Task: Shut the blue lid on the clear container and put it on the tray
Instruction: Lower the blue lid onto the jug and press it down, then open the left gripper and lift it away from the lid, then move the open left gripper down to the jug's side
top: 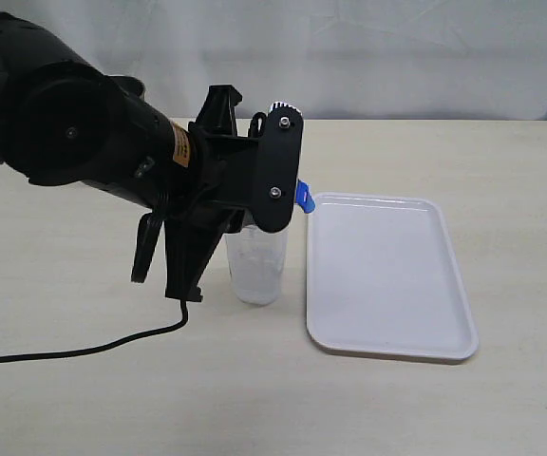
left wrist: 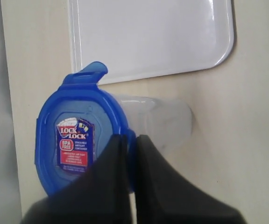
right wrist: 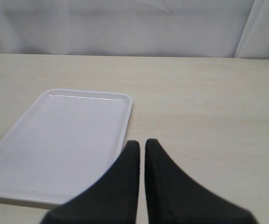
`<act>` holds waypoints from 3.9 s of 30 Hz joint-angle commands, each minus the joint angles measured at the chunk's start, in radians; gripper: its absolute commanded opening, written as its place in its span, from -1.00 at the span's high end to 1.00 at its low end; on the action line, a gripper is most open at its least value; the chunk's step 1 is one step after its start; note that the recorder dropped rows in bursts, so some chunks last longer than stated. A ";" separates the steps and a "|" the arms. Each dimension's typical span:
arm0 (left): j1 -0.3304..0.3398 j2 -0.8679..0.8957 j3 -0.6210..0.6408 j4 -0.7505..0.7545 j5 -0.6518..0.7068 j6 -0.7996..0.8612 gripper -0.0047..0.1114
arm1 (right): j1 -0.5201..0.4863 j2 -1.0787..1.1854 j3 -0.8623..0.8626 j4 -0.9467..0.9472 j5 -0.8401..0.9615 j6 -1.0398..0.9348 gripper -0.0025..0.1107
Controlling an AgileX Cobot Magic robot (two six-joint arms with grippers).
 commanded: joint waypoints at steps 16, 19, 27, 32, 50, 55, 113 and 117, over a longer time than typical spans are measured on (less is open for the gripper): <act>-0.001 -0.007 0.001 -0.025 0.010 -0.015 0.18 | 0.001 -0.005 0.003 0.002 0.002 0.005 0.88; -0.001 -0.016 0.001 -0.028 0.014 -0.044 -0.21 | 0.001 -0.005 0.003 0.002 0.002 0.005 0.88; -0.001 -0.168 0.001 -0.056 0.084 -0.151 -0.22 | 0.001 -0.005 0.003 0.002 0.002 0.005 0.88; 0.002 -0.258 0.001 -0.040 0.117 -0.326 -0.22 | 0.001 -0.005 0.003 0.002 0.002 0.005 0.88; 0.141 -0.527 0.216 -0.226 -0.102 -0.288 0.07 | 0.001 -0.005 0.003 0.002 0.002 0.005 0.88; 0.229 -0.534 0.306 -0.296 -0.270 -0.358 0.06 | 0.001 -0.005 0.003 0.002 0.002 0.005 0.88; 0.755 0.139 0.664 0.951 -1.543 -1.355 -0.25 | 0.001 -0.005 0.003 0.002 0.002 0.005 0.88; 0.755 0.142 0.664 0.911 -1.541 -1.441 -0.81 | 0.001 -0.005 0.003 0.002 0.002 0.005 0.88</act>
